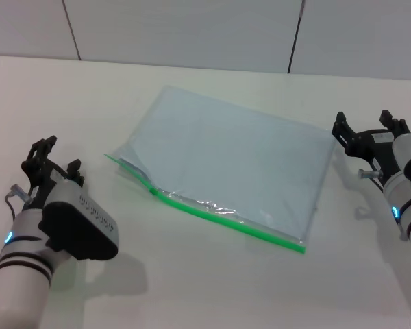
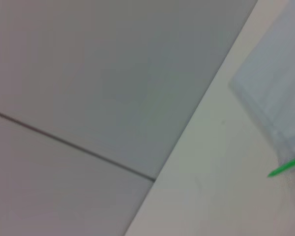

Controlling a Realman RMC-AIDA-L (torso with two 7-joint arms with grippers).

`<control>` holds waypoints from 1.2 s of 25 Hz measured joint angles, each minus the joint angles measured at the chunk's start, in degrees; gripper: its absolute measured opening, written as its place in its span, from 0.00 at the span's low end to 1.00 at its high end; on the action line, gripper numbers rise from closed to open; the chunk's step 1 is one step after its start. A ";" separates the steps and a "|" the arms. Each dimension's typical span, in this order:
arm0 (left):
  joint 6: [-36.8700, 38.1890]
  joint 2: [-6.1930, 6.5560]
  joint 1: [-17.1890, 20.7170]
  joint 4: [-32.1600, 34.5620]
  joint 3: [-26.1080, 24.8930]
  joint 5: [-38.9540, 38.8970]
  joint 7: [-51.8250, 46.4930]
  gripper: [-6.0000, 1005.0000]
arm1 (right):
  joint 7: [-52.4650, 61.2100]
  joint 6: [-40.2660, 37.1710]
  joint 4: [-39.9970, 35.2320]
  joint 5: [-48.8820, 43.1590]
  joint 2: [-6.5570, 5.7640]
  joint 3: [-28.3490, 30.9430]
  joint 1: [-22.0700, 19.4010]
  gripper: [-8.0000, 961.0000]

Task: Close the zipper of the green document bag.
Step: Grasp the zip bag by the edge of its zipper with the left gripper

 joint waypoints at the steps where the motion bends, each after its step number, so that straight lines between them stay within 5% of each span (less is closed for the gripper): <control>1: -0.02 -0.05 -0.78 0.24 0.19 -2.20 1.47 0.62 | 0.00 -0.13 0.00 -0.04 0.00 0.01 0.00 0.90; 16: 0.01 -0.07 -2.29 1.64 0.46 -2.87 15.16 0.56 | 0.00 -1.26 -0.02 -0.22 0.00 0.15 0.33 0.90; 30: 2.84 -0.07 -5.07 -0.39 0.37 -3.52 17.62 0.54 | 0.00 -1.30 -0.35 -0.22 0.00 0.23 0.54 0.90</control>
